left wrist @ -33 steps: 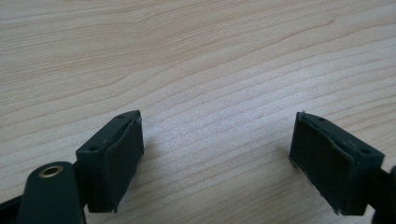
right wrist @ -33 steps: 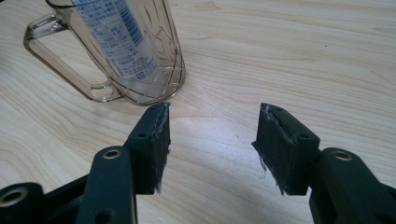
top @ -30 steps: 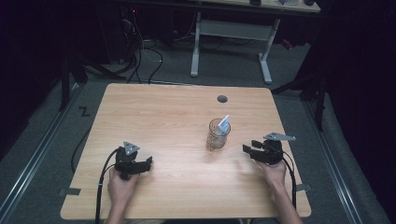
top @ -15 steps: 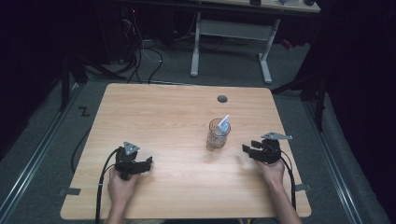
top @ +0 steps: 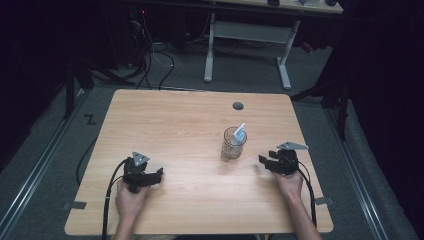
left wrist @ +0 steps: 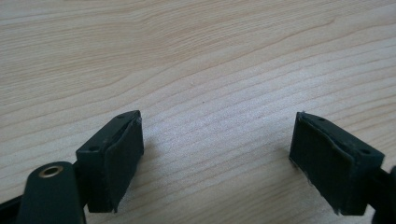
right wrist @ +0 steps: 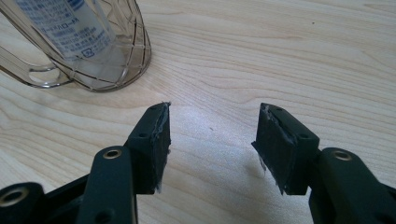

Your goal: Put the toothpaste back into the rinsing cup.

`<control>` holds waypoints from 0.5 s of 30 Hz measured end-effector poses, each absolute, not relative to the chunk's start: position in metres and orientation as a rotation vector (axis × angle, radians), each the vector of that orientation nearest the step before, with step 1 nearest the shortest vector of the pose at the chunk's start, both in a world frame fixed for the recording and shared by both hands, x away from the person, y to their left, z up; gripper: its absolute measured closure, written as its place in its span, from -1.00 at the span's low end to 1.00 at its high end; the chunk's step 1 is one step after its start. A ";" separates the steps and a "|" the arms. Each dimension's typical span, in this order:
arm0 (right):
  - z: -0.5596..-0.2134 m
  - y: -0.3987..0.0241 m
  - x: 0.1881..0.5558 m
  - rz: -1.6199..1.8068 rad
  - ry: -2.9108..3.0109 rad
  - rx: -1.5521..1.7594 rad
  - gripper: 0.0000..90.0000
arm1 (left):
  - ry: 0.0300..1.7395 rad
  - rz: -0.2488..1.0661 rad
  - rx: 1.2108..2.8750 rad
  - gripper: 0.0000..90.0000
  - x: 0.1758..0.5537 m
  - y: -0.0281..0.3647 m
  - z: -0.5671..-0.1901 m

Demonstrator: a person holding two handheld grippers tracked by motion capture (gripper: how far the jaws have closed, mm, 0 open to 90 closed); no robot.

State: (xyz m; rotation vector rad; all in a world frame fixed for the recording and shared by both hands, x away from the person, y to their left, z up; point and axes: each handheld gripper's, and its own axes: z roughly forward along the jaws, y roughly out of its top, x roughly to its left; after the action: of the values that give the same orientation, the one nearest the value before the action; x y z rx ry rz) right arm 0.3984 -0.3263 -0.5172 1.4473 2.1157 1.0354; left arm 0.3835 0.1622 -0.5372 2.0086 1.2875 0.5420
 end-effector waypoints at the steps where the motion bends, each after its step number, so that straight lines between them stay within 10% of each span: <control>1: -0.518 -0.326 0.399 1.030 2.118 1.440 0.00 | 1.288 0.542 2.009 -0.61 0.384 0.162 -0.537; 15: -0.526 -0.319 0.402 0.955 2.132 1.413 -0.01 | 1.287 0.541 2.010 -0.61 0.384 0.162 -0.537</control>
State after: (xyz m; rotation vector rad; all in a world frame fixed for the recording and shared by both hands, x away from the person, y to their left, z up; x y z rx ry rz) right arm 0.4016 -0.3193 -0.5257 1.4134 2.1316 0.9549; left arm 0.3835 0.1622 -0.5371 2.0097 1.2871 0.5415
